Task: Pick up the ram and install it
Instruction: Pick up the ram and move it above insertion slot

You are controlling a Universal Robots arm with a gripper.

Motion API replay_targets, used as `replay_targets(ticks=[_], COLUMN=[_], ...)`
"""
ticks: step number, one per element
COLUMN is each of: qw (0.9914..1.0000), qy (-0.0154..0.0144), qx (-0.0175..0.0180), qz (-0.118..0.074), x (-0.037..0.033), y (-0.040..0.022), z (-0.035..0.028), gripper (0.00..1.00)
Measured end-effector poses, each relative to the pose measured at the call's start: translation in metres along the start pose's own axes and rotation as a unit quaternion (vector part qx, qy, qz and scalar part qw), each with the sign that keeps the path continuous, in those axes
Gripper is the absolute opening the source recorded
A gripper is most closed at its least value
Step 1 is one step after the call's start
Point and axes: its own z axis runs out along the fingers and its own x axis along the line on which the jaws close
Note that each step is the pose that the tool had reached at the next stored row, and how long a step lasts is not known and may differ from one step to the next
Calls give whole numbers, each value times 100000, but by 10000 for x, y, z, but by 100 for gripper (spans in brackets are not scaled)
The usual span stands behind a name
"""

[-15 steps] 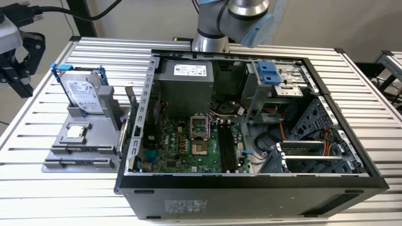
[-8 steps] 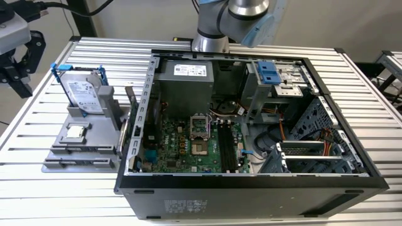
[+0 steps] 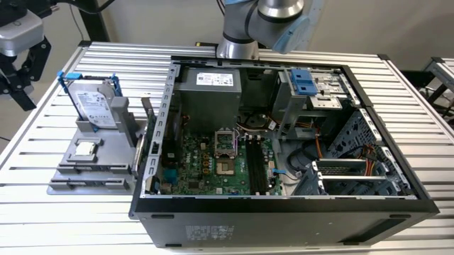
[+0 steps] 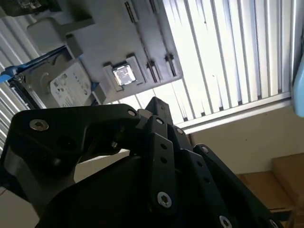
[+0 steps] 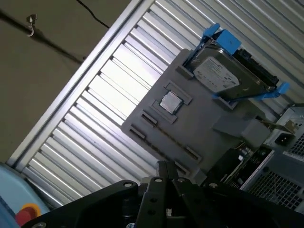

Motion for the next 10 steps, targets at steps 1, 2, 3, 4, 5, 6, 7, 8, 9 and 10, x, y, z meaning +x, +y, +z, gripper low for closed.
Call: replay_targets(ticks=[1,2,3,4,5,6,7,8,9,10], qw=[99996,99984,99962,99933,99896,99852,99793,99732,99659,99581], qy=[41,87,136,183,228,273,320,368,412,454], qx=[-14,-28,-42,-56,-69,-85,-100,-112,-123,-135], qz=[-894,-1797,-2745,-3643,-4545,-5434,-6419,-7310,-8234,-9130], x=[0,0,0,0,0,0,0,0,0,0], y=[0,0,0,0,0,0,0,0,0,0], z=[0,0,0,0,0,0,0,0,0,0], gripper=[0,0,0,0,0,0,0,0,0,0])
